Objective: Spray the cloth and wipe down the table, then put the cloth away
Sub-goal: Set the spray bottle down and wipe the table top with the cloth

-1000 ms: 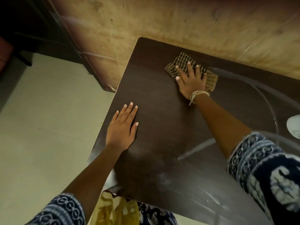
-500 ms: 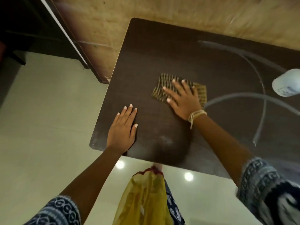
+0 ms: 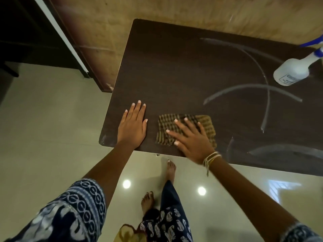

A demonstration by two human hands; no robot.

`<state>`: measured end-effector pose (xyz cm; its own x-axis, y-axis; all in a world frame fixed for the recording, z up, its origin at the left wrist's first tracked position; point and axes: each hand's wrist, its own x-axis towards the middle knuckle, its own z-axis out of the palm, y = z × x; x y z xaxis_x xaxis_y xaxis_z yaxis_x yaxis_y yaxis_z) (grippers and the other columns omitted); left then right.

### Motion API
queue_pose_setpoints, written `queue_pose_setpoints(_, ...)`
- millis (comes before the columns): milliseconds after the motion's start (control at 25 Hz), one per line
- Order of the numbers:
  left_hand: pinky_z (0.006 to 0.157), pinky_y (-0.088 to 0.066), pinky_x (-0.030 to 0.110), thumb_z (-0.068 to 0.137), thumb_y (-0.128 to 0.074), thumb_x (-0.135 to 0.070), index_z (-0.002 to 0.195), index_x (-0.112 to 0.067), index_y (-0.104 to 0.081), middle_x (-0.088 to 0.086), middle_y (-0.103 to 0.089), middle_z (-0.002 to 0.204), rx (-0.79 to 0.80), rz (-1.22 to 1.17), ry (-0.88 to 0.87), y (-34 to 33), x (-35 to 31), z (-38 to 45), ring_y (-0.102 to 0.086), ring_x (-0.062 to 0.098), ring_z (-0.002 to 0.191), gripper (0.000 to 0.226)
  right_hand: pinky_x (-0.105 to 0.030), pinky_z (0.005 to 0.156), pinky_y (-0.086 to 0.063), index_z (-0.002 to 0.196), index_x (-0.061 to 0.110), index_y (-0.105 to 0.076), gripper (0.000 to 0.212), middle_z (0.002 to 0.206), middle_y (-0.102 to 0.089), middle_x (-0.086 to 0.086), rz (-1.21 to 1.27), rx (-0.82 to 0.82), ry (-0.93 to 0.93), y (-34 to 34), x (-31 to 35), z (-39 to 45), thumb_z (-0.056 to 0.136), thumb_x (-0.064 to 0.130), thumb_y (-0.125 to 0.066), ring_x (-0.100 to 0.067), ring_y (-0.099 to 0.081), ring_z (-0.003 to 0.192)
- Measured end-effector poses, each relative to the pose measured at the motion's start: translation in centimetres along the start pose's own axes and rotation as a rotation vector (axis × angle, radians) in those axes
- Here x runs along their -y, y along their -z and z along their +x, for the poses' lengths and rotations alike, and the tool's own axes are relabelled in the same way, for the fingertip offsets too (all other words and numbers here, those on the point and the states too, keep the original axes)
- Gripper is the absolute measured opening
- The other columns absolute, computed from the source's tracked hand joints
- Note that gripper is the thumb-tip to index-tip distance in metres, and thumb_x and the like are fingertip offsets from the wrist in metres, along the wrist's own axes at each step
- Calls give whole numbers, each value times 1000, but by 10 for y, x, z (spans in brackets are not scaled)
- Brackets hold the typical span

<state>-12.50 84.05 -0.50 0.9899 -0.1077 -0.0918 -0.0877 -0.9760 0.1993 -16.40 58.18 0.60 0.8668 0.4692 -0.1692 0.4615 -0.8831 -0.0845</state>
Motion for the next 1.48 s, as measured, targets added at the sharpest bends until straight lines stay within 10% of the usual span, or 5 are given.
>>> queue_pose_setpoints(240, 121, -13, 41, 102, -23, -39, 154, -16, -17, 5, -15, 162, 5, 37, 12, 0, -3, 0, -11, 23, 150, 57, -63, 116, -4, 148, 53, -13, 51, 164, -7, 4, 218, -79, -703, 9, -82, 8, 97, 59, -15, -31, 0, 150)
queue_pose_setpoints(560, 122, -13, 40, 103, -27, -31, 152, -12, -21, 7, -15, 162, 0, -43, 3, 8, -26, 26, -9, 22, 151, 53, -63, 114, -14, 147, 53, -15, 50, 162, -14, 3, -12, 32, 94, 6, 2, 27, 98, 58, -21, -31, -11, 149)
queue_pose_setpoints(920, 122, -15, 40, 102, -33, -31, 150, -13, -27, 7, -16, 162, -16, -37, -39, 7, -61, 107, -12, 19, 150, 52, -66, 114, -5, 146, 55, -13, 51, 164, -6, 5, 213, -59, -643, 44, -182, 125, 97, 61, -21, -32, 0, 150)
queue_pose_setpoints(1240, 121, -12, 43, 102, -32, -31, 149, -14, -30, 5, -20, 161, -84, -208, 140, 14, -93, 220, -14, 19, 150, 50, -59, 112, -17, 147, 52, -19, 51, 162, -17, 3, -122, -29, 328, 37, -172, 131, 97, 59, -24, -33, -16, 148)
queue_pose_setpoints(1480, 121, -4, 45, 102, -25, -41, 154, -21, -18, -1, -9, 163, -45, -138, 105, 10, -127, 279, -3, 17, 151, 56, -65, 114, -7, 147, 55, -14, 53, 163, -6, 6, 188, -127, -597, 72, -310, 246, 95, 64, -23, -33, -1, 150)
